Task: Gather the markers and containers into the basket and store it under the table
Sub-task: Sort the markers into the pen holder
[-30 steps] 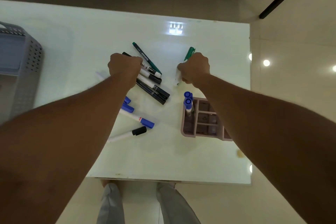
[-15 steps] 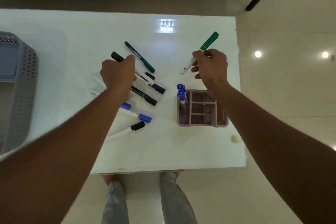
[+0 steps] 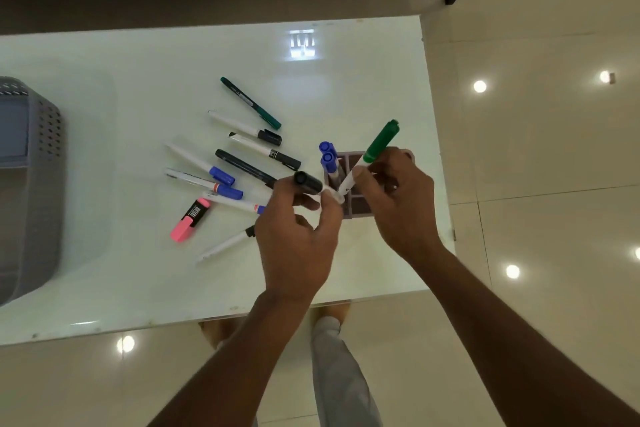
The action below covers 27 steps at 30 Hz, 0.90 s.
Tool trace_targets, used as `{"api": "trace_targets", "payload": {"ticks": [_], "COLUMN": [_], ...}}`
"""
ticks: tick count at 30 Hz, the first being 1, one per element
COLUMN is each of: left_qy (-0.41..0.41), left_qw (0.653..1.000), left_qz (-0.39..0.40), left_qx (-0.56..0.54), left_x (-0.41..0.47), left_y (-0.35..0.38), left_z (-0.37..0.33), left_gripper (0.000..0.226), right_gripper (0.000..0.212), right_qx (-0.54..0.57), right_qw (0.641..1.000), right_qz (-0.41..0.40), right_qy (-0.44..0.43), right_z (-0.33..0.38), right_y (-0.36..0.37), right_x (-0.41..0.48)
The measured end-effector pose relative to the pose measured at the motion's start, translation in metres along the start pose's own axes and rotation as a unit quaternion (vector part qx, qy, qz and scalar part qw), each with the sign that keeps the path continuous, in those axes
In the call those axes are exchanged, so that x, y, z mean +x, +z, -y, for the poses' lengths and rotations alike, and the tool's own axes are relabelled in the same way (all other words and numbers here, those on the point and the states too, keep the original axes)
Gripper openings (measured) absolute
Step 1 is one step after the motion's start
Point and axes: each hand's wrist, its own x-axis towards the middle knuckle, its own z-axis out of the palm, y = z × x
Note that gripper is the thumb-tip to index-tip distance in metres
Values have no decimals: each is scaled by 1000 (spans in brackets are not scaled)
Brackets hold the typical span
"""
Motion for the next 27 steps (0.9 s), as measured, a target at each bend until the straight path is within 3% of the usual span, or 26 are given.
{"api": "trace_targets", "payload": {"ticks": [5, 10, 16, 22, 27], "left_qy": [52, -1, -59, -69, -54], "left_qw": [992, 979, 973, 973, 975], "left_qz": [55, 110, 119, 116, 119], "left_qx": [102, 170, 187, 188, 178], "left_x": [3, -3, -4, -5, -5], "left_y": [12, 21, 23, 23, 14], "left_z": [18, 32, 36, 38, 44], "left_gripper": [28, 34, 40, 40, 30], "right_gripper": [15, 21, 19, 18, 7], "right_qx": [-40, -96, -135, -143, -122], "right_qw": [997, 991, 983, 983, 987], "right_qz": [66, 82, 90, 59, -33], "right_qy": [-14, -33, -82, -99, -99], "right_z": [-6, -16, -23, -25, -26], "right_y": [10, 14, 12, 15, 20], "right_x": [0, 2, 1, -3, -24]}}
